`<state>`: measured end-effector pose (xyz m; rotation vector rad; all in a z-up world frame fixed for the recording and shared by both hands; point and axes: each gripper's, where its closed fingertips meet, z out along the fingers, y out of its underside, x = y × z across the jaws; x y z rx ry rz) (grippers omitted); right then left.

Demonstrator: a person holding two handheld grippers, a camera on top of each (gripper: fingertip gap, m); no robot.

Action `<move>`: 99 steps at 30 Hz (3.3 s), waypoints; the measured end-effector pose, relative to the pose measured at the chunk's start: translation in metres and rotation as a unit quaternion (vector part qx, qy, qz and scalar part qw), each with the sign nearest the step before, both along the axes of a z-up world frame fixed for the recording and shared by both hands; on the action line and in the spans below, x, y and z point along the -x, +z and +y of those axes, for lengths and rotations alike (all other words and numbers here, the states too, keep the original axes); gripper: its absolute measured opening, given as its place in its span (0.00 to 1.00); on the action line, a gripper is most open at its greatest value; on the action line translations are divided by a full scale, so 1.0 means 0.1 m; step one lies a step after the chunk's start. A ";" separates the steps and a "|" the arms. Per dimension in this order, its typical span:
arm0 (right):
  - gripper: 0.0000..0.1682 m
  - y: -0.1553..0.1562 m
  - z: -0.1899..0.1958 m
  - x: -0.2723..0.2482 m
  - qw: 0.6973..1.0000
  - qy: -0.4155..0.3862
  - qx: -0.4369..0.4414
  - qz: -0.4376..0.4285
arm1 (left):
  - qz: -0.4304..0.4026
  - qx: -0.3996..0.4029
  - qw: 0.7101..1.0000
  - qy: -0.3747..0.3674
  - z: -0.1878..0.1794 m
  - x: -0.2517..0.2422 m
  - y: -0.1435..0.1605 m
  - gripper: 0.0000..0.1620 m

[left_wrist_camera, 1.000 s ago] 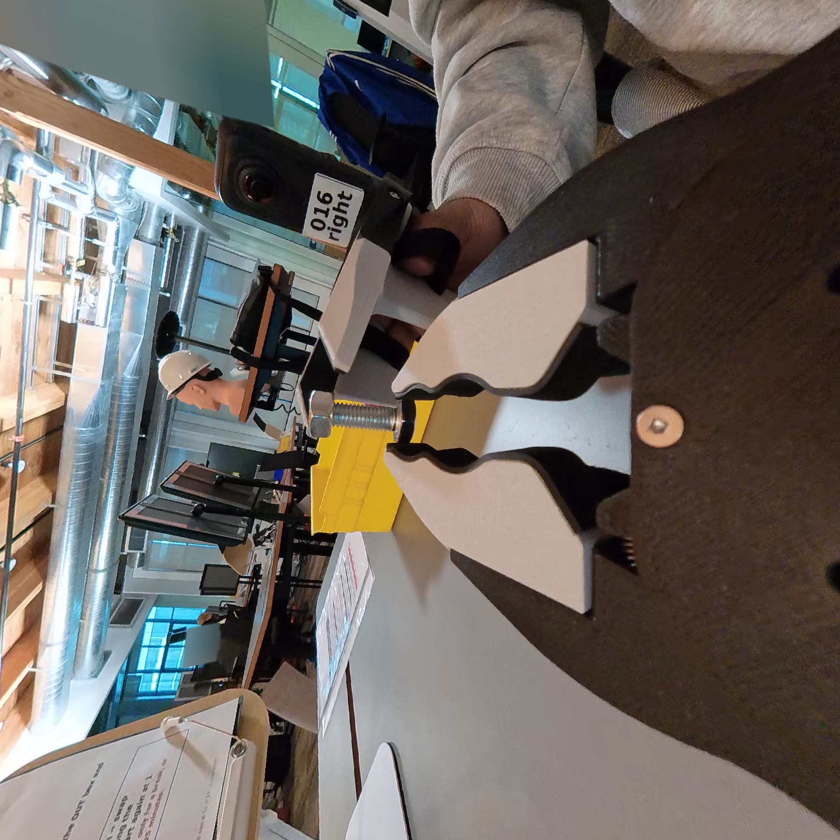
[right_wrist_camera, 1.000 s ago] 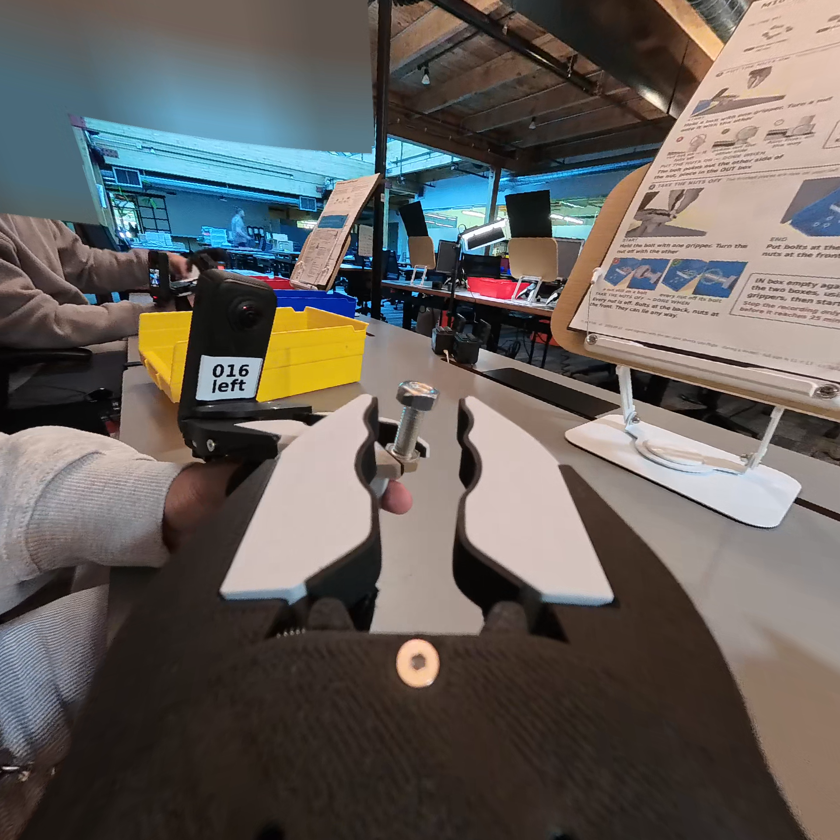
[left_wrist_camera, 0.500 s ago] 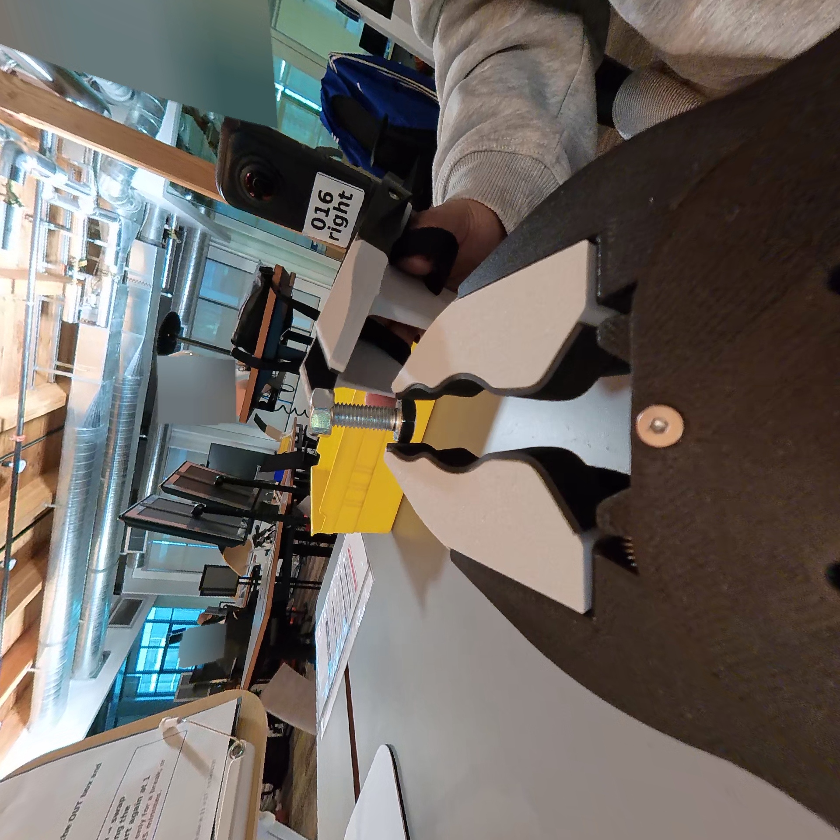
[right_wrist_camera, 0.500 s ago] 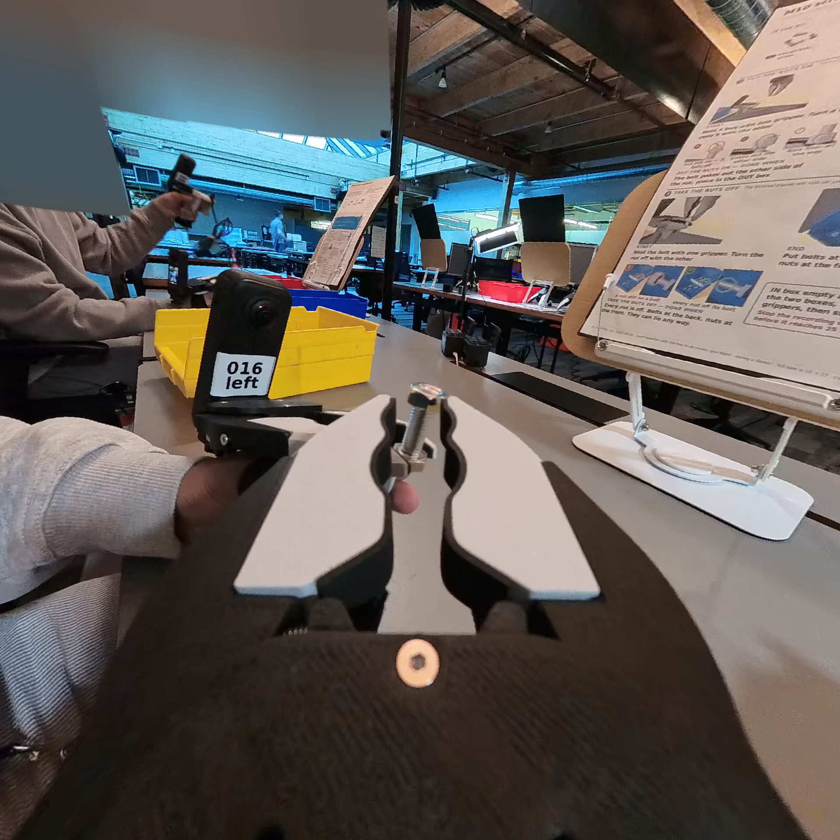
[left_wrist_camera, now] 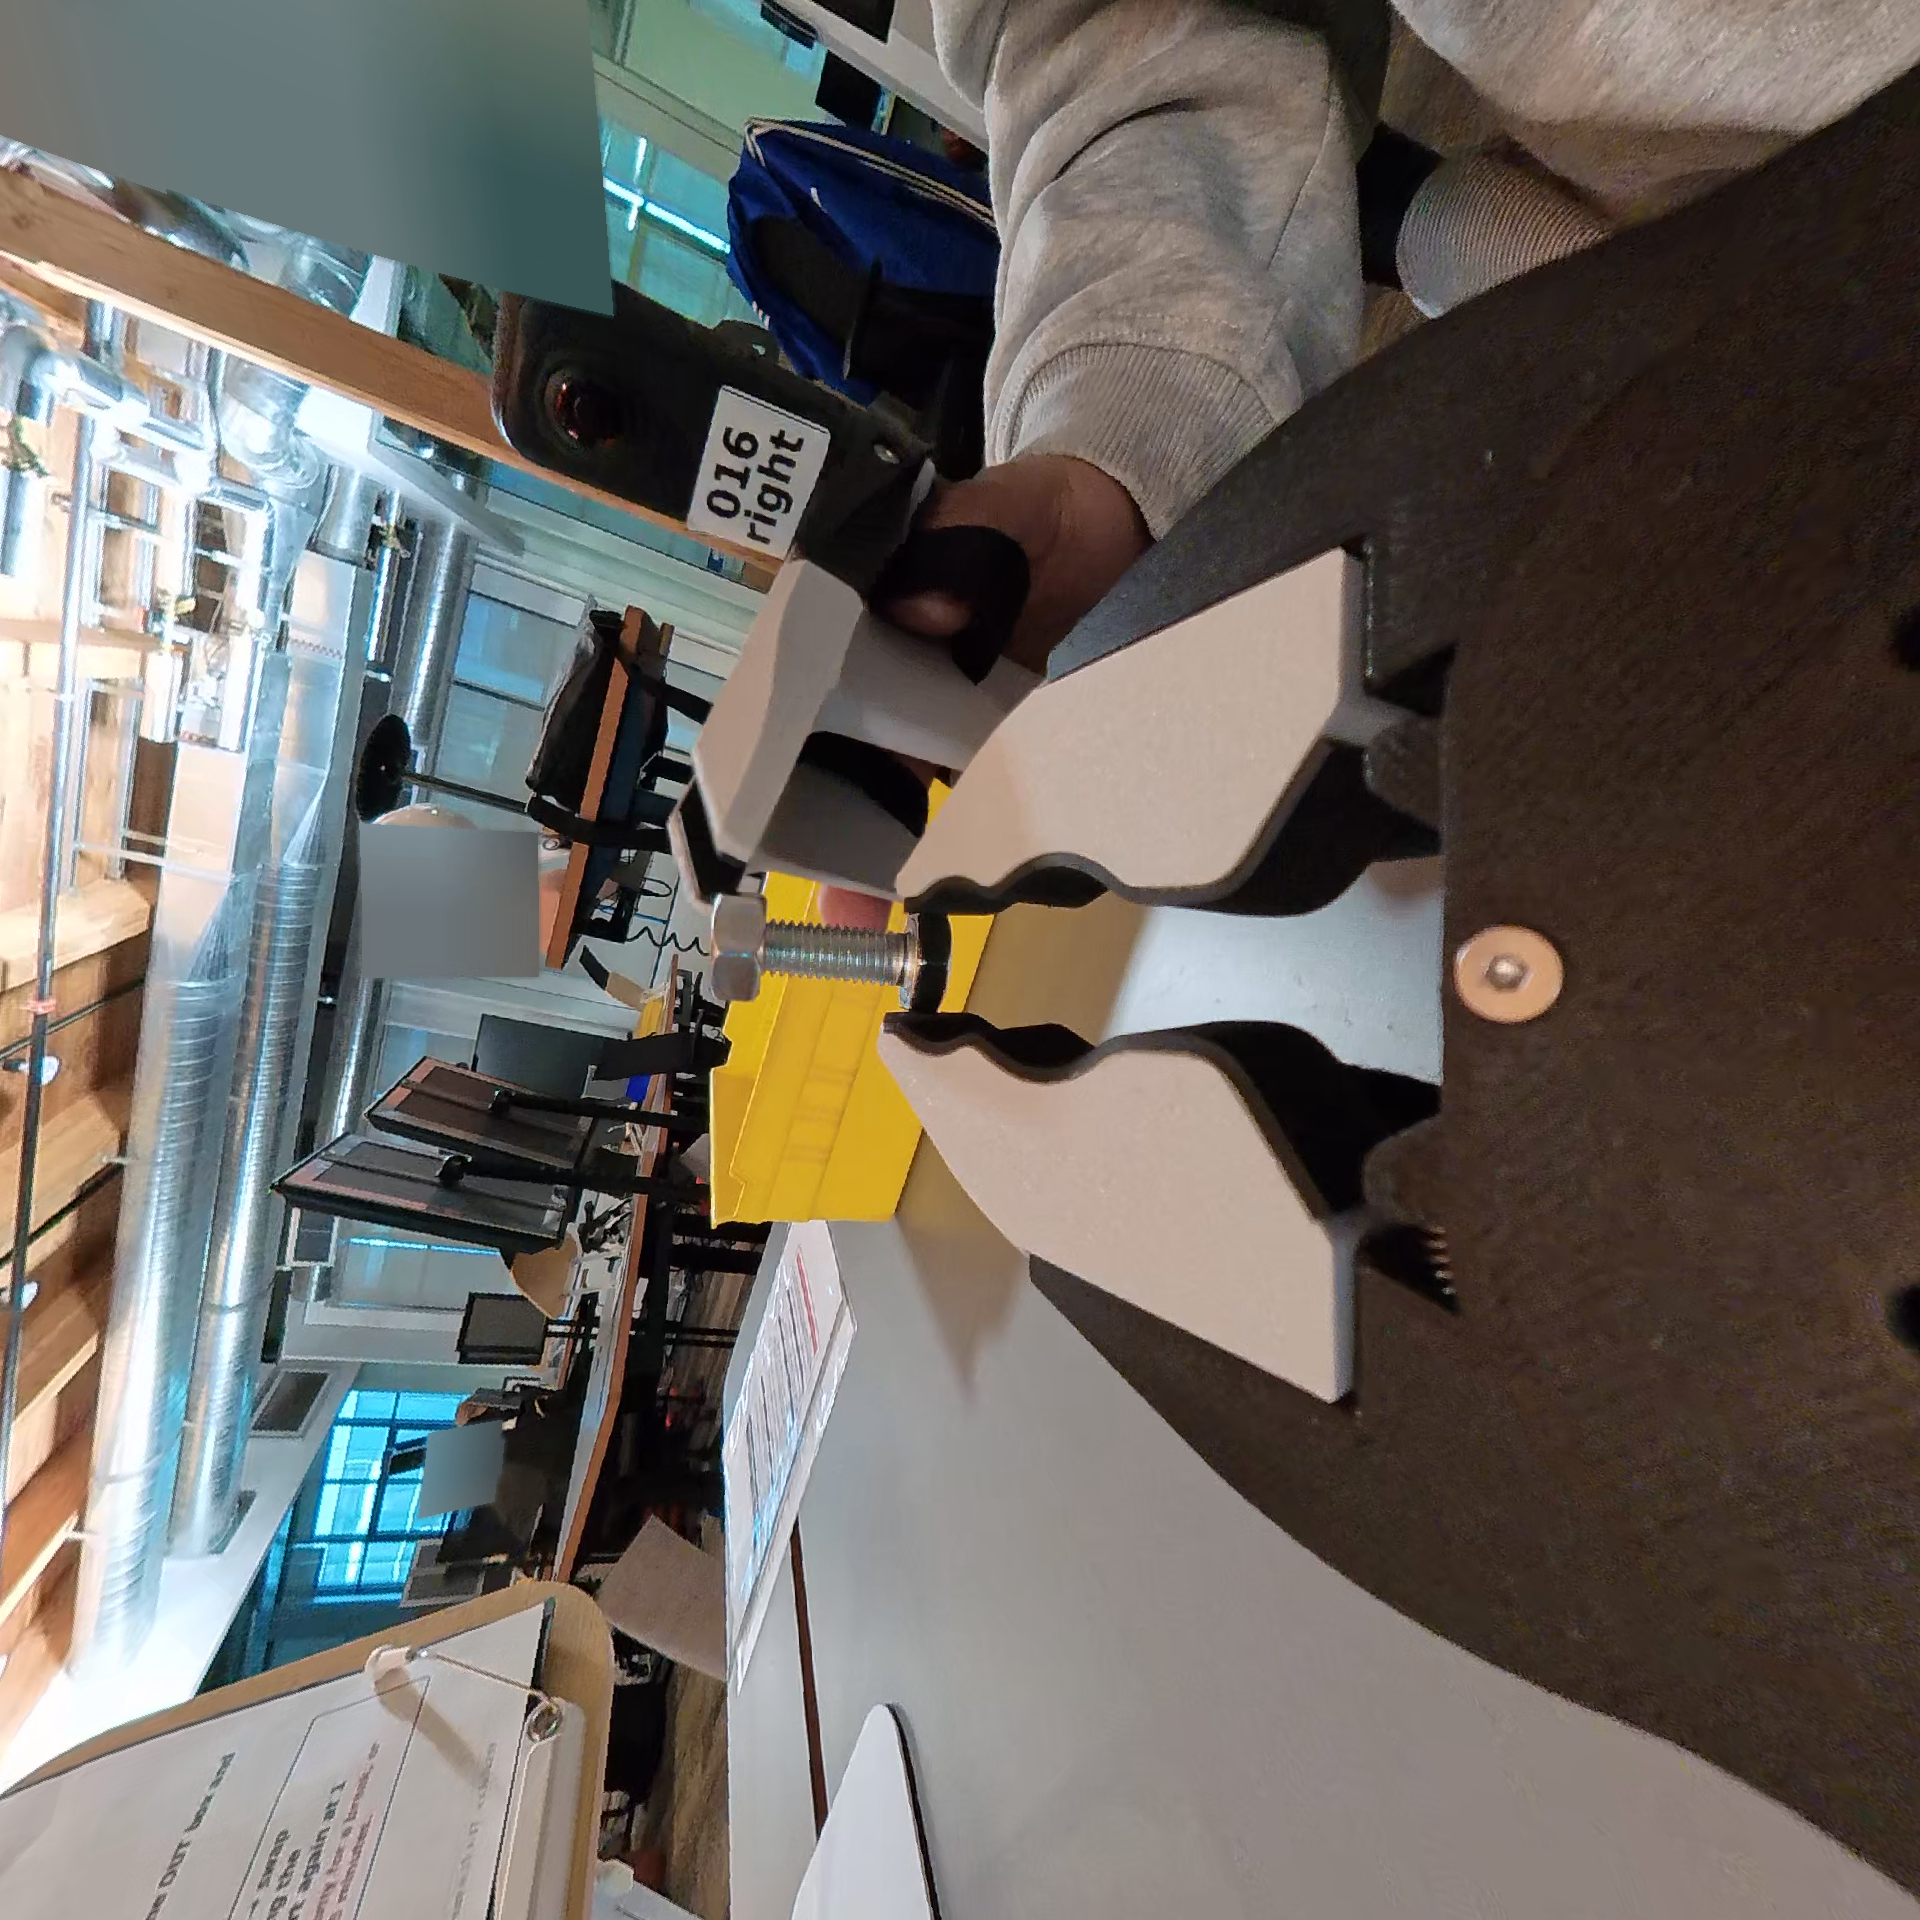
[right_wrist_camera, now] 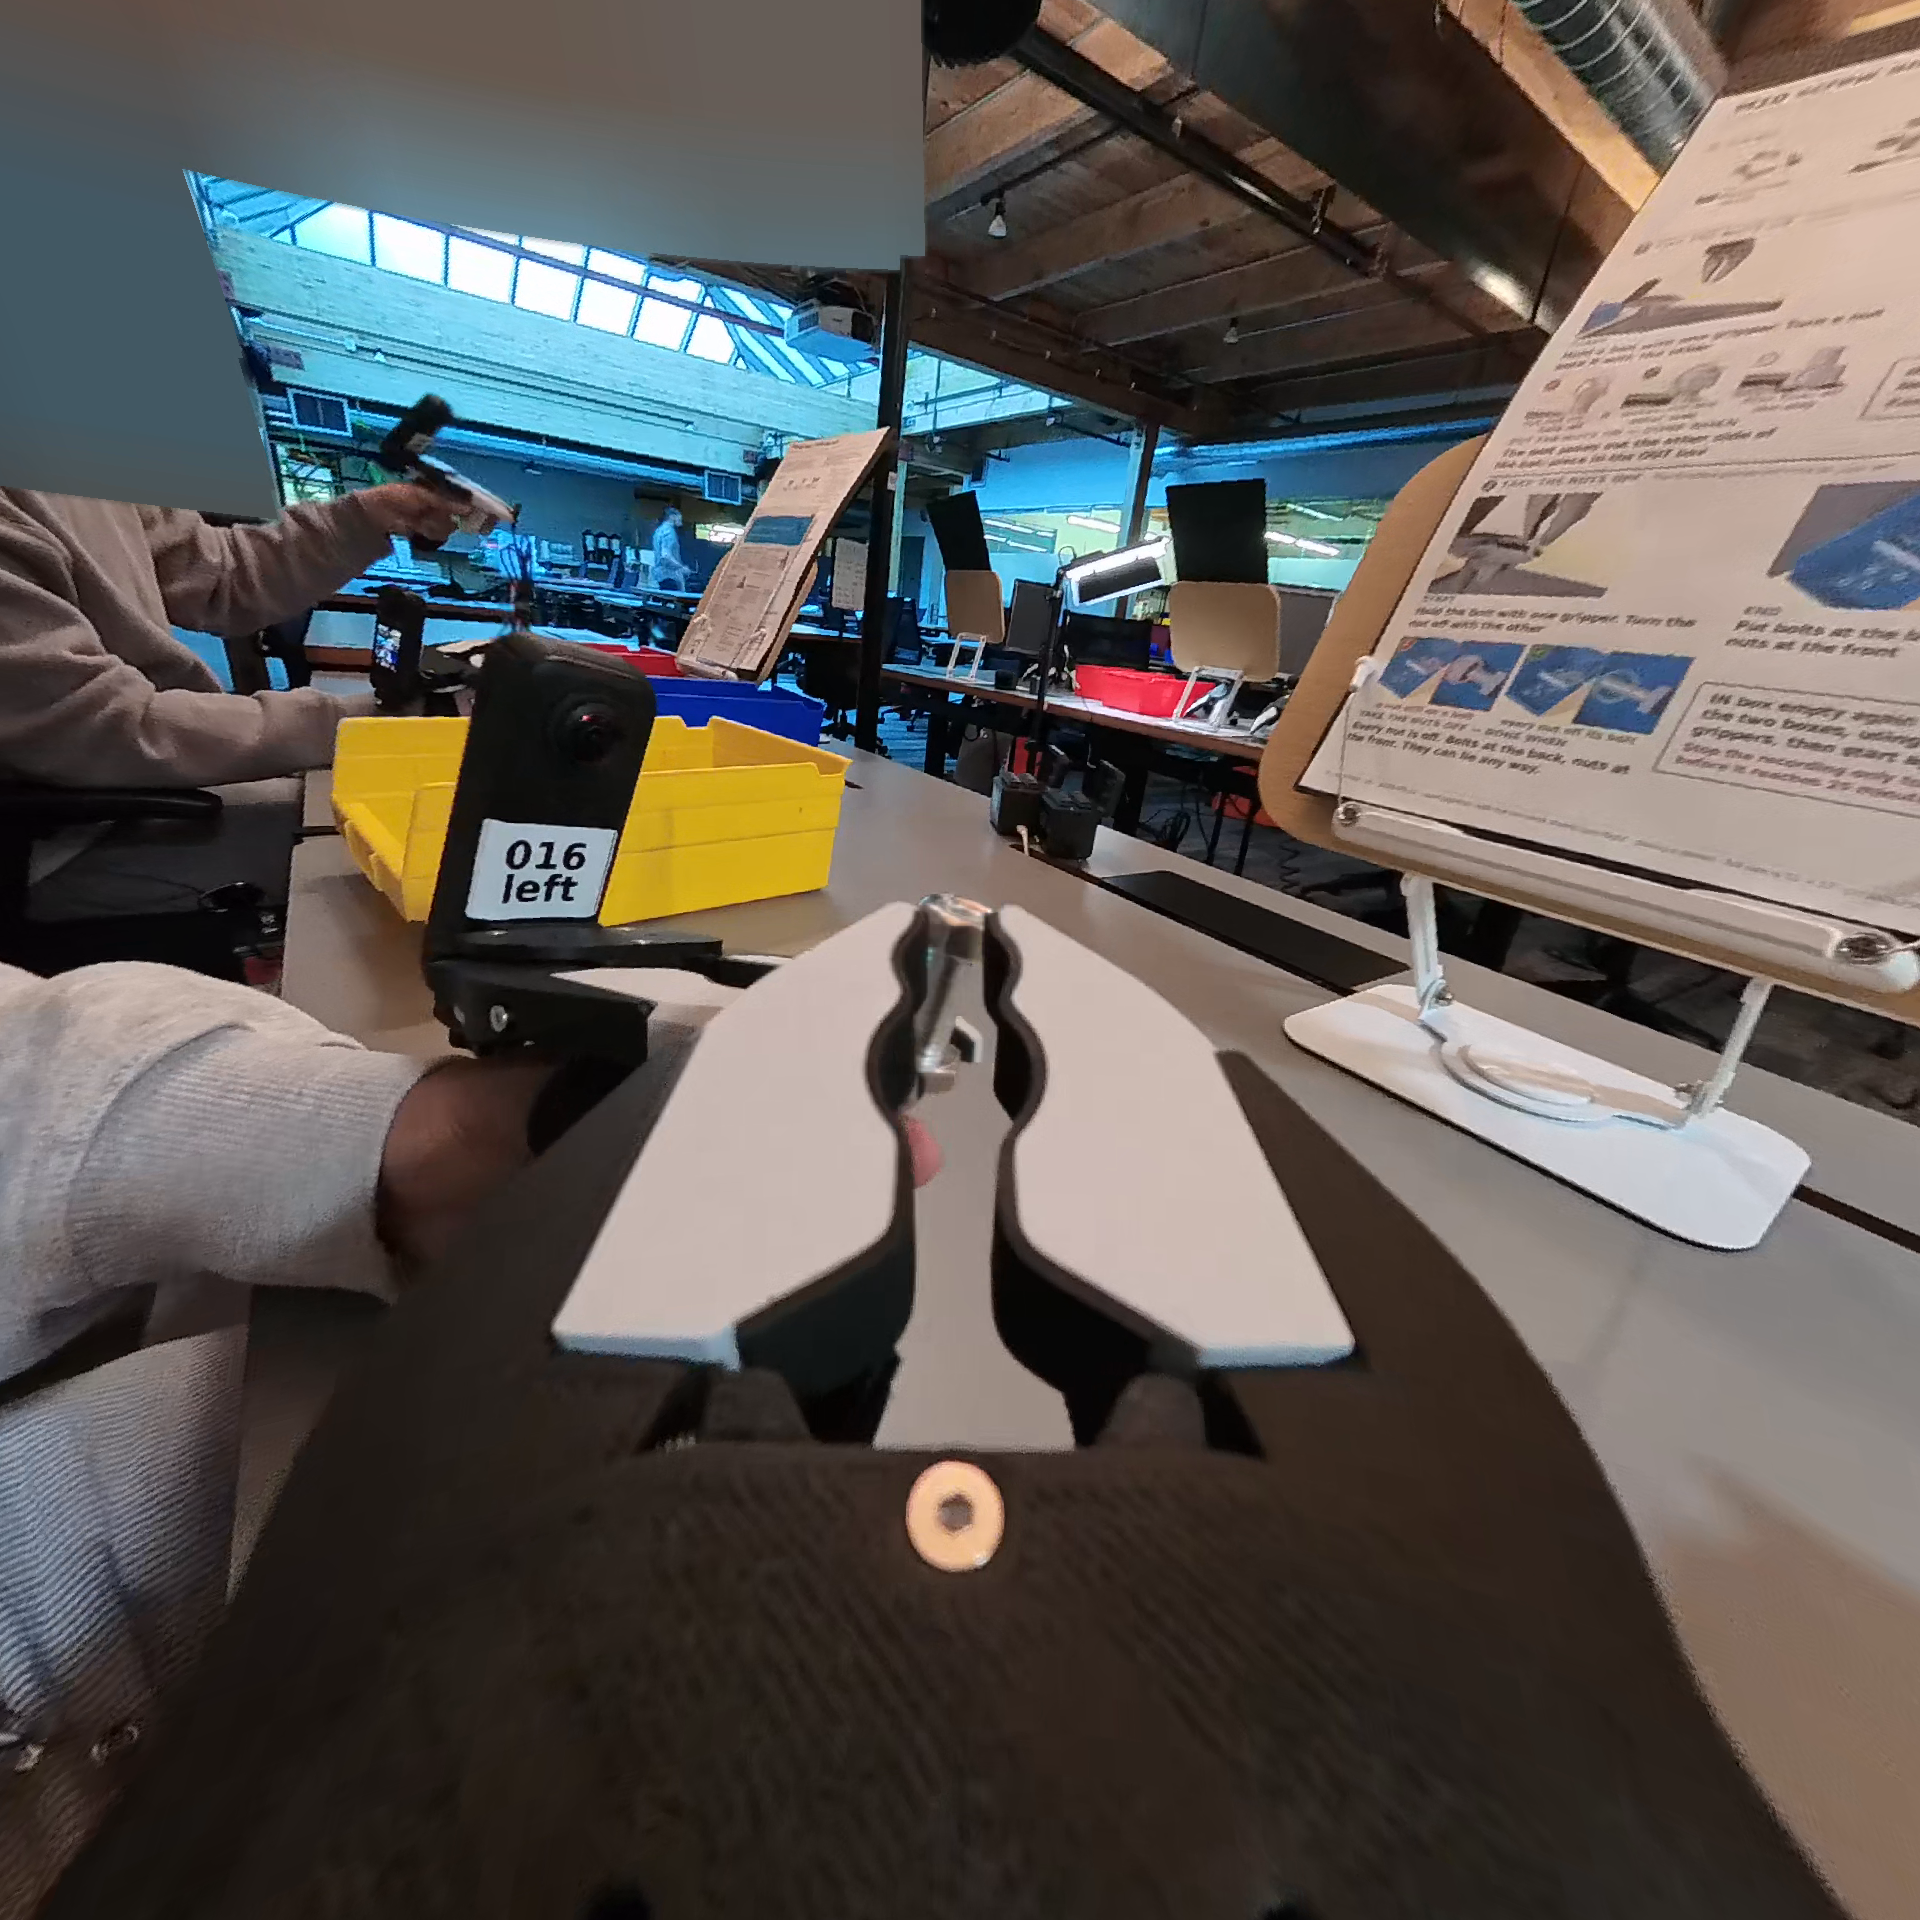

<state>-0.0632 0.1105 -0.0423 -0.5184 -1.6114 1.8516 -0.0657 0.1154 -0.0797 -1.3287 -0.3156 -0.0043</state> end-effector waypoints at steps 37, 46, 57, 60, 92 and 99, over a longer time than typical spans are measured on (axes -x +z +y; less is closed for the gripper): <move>0.20 0.02 -0.02 0.01 1.000 -0.002 0.014 0.002 | 0.001 0.000 1.000 -0.003 0.02 -0.02 0.00 0.12; 0.15 0.01 -0.10 -0.07 1.000 0.010 -0.010 0.018 | -0.002 -0.004 1.000 0.008 -0.01 0.02 0.02 0.12; 0.22 -0.04 -0.12 -0.03 1.000 0.011 -0.013 -0.001 | -0.001 -0.005 1.000 0.003 0.01 -0.01 0.02 0.12; 0.10 -0.01 -0.09 -0.07 1.000 0.026 -0.005 -0.012 | -0.008 -0.010 1.000 0.005 -0.01 0.02 0.03 0.12; 0.23 -0.02 -0.11 -0.03 1.000 0.023 0.011 -0.018 | -0.010 -0.011 1.000 0.008 -0.01 0.02 0.03 0.12; 0.20 -0.06 -0.19 -0.08 0.999 0.045 -0.004 -0.022 | -0.014 -0.013 1.000 0.011 -0.02 0.04 0.03 0.12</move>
